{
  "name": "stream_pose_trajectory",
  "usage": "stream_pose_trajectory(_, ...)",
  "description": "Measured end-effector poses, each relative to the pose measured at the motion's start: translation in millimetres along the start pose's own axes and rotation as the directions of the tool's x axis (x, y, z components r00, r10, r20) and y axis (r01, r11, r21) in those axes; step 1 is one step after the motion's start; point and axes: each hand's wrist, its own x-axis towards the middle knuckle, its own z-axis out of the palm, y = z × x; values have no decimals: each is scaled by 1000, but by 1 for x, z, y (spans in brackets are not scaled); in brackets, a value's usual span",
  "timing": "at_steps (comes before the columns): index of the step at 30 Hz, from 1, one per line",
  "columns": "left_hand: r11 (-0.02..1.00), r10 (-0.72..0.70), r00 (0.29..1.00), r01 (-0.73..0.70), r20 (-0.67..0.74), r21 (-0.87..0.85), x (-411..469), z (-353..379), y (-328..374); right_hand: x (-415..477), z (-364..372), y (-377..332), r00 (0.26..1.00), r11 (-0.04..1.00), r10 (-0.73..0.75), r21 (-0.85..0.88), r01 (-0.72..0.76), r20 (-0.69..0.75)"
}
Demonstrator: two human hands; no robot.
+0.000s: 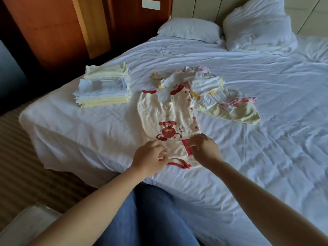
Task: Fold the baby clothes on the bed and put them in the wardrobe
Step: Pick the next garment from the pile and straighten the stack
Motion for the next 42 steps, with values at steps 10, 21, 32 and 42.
stream_pose_trajectory(10,927,-158,957,58,244,371,4,22,-31,-21,46,-1,948,982,114,-181,-61,298)
stream_pose_trajectory(21,951,-171,905,48,389,306,5,11,-40,-16,45,6,907,984,139,-157,-81,398)
stream_pose_trajectory(32,973,123,938,-179,324,148,-38,-21,-75,-44,10,20,946,990,-24,-127,68,323)
stream_pose_trajectory(42,964,101,976,-143,190,224,-23,-38,-41,-27,-7,0,899,950,145,-313,-10,414)
